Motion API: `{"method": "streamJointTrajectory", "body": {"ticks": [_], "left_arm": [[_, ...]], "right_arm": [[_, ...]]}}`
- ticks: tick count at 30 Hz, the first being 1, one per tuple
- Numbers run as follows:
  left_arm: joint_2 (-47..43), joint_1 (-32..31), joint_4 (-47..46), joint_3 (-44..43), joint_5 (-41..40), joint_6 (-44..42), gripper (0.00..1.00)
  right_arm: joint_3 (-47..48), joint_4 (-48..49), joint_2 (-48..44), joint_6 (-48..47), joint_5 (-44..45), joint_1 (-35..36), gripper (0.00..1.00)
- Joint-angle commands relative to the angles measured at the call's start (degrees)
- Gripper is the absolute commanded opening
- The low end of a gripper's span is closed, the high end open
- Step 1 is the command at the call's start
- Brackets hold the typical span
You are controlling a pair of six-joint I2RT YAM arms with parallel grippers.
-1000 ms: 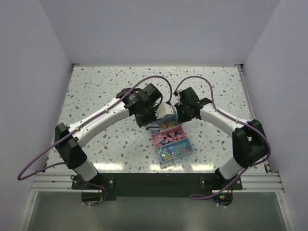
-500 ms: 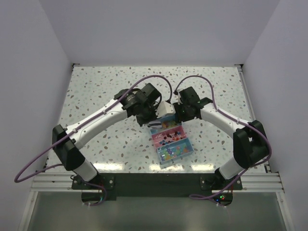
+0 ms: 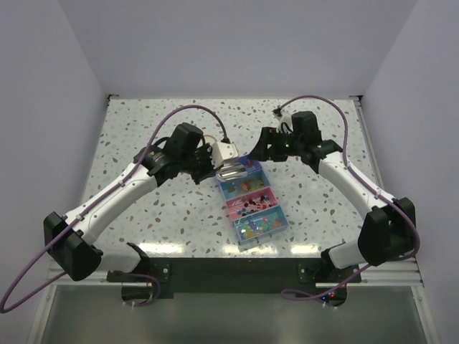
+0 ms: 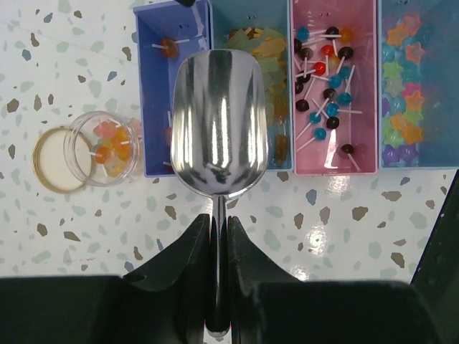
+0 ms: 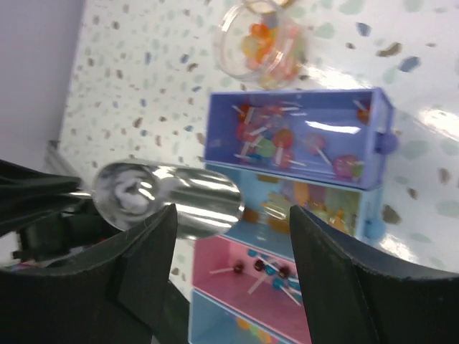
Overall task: Pack the candies
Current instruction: Scoop the fake candies from the storage box.
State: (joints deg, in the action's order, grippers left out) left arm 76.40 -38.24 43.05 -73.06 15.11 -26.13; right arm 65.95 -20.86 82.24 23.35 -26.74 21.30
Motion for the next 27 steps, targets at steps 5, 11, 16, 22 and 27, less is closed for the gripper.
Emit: {"method": "streamJointTrajectory", "body": {"ticks": [5,11,16,22,27], "left_arm": [[-6.79,2.64,-16.15,7.48,7.47,1.70,0.00],[-8.19,3.69,-18.26,9.68,9.40,2.31,0.00],[-8.90,4.40,-19.23,11.00,11.78,2.31,0.00],[-10.83,6.68,-25.72,15.57,16.17,4.07,0.00],[-12.15,9.23,-29.59,18.99,20.47,4.77,0.00]], "right_arm": [[-4.95,14.27,3.19,11.27,-15.79,-1.00,0.67],[-7.15,16.82,4.77,12.33,-17.37,-1.96,0.67],[-8.21,20.95,5.57,15.23,-20.19,-2.05,0.58],[-8.65,24.64,6.53,17.07,-23.44,-2.14,0.33],[-10.23,29.28,6.27,20.32,-25.72,-2.84,0.01]]}}
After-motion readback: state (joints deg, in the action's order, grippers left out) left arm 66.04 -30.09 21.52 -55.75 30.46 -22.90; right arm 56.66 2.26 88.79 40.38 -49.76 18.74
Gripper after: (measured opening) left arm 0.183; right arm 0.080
